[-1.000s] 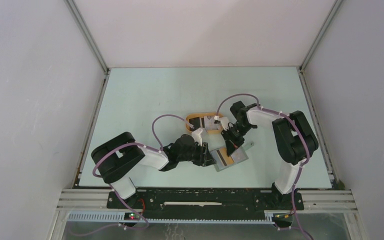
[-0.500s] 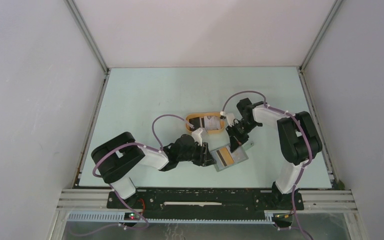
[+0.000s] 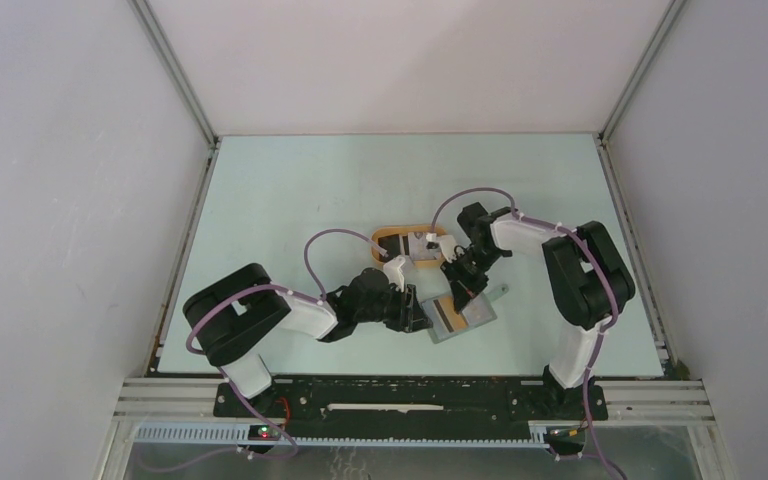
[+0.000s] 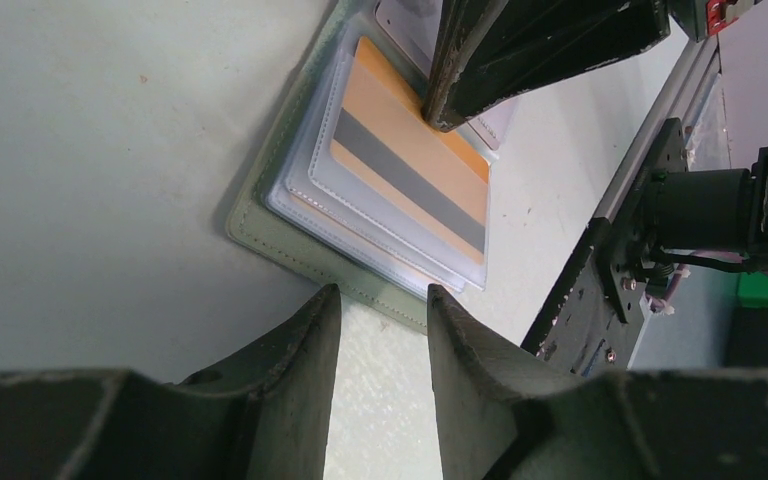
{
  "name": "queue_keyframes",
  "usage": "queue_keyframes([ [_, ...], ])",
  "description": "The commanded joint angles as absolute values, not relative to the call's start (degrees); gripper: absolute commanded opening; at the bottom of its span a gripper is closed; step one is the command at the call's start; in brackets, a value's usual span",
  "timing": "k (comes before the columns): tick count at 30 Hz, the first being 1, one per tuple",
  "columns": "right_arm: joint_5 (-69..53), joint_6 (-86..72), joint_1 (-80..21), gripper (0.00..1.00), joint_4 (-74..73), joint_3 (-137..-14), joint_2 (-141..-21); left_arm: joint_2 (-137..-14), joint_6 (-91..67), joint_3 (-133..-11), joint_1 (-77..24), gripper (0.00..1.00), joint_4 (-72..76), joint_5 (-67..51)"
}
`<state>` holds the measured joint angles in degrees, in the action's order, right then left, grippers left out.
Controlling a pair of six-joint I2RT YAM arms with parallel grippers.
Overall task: Put the credit cards into the card holder
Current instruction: Insert the credit card into the card holder.
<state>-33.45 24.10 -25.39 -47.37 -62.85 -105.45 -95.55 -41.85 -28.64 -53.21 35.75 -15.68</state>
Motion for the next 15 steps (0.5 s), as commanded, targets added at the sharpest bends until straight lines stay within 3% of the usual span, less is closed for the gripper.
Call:
queue_keyframes([
  [1,-33.9,24.2,-26.6,0.06,-46.9,-64.4,-106.8,-97.1,-41.5,-29.8,-53.0,0.44,33.1,-15.7],
  [15,-39.0,23.8,-27.2,0.06,-48.2,-65.6,-107.9,-96.8,-41.6,-29.7,-53.0,0.44,33.1,-15.6],
])
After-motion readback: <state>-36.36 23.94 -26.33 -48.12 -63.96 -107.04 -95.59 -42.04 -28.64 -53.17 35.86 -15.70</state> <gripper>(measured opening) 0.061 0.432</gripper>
